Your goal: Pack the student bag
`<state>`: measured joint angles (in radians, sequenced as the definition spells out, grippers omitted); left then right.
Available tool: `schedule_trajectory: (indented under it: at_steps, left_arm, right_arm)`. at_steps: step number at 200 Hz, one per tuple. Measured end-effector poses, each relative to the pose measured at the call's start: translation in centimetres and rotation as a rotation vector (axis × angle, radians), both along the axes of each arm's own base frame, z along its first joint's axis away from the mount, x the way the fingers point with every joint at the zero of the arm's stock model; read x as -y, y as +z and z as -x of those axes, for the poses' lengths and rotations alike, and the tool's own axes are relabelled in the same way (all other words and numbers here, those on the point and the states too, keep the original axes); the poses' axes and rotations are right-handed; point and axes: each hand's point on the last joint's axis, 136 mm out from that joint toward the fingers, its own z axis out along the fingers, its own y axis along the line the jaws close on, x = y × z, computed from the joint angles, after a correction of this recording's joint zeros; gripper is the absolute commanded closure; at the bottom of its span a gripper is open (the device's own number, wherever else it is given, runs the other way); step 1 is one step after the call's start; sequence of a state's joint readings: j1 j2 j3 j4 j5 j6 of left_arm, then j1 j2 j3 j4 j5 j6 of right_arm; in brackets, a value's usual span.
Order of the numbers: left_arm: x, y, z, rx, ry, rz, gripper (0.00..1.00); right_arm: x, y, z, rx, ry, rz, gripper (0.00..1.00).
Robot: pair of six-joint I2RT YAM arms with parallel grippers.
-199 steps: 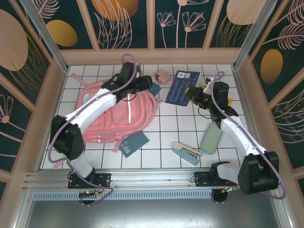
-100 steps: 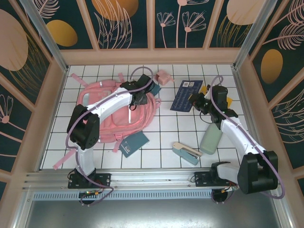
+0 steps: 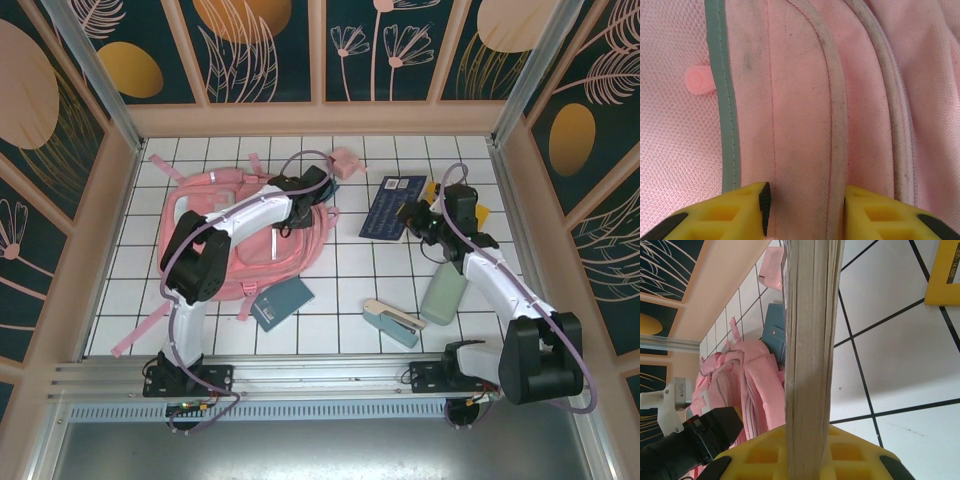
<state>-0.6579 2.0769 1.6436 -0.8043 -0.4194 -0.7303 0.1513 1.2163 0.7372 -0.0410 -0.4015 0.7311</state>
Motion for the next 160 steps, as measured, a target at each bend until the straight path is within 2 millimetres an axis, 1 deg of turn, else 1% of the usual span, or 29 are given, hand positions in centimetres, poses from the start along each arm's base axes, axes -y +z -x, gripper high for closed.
schedule_trajectory:
  at_steps: [8,24,62,82,94,110,141,145,160]
  left_arm:
    - [0.0,-0.2,0.0,0.000,0.001,-0.005,0.84]
    - [0.1,-0.3,-0.1,0.008,0.007,-0.006,1.00]
    - [0.0,0.0,-0.1,0.013,-0.014,-0.023,1.00]
    - [-0.1,1.3,-0.2,0.030,-0.052,-0.029,1.00]
    - [-0.3,2.8,0.0,0.051,-0.084,-0.025,1.00]
    - [-0.7,5.7,0.3,0.089,-0.135,-0.006,1.00]
    - [-1.8,13.0,0.9,0.207,-0.232,0.046,1.00]
    - [-1.9,14.1,1.2,0.225,-0.250,0.054,1.00]
    - [-2.0,16.9,2.0,0.278,-0.311,0.078,1.00]
  right_arm:
    - [0.0,0.0,0.0,0.001,0.000,-0.001,1.00]
    - [-0.1,0.1,-0.1,0.005,0.002,-0.005,1.00]
    - [-0.3,0.2,-0.1,0.008,0.016,-0.014,1.00]
    - [-0.6,0.3,0.1,0.011,0.032,-0.018,1.00]
    - [-0.8,0.3,0.2,0.017,0.049,-0.014,1.00]
    - [-1.1,0.4,0.3,0.028,0.066,-0.005,1.00]
    - [-2.4,1.4,0.5,0.061,0.131,-0.004,1.00]
    - [-2.7,1.6,0.6,0.068,0.146,-0.005,1.00]
    - [-4.3,2.6,0.7,0.087,0.204,-0.018,1.00]
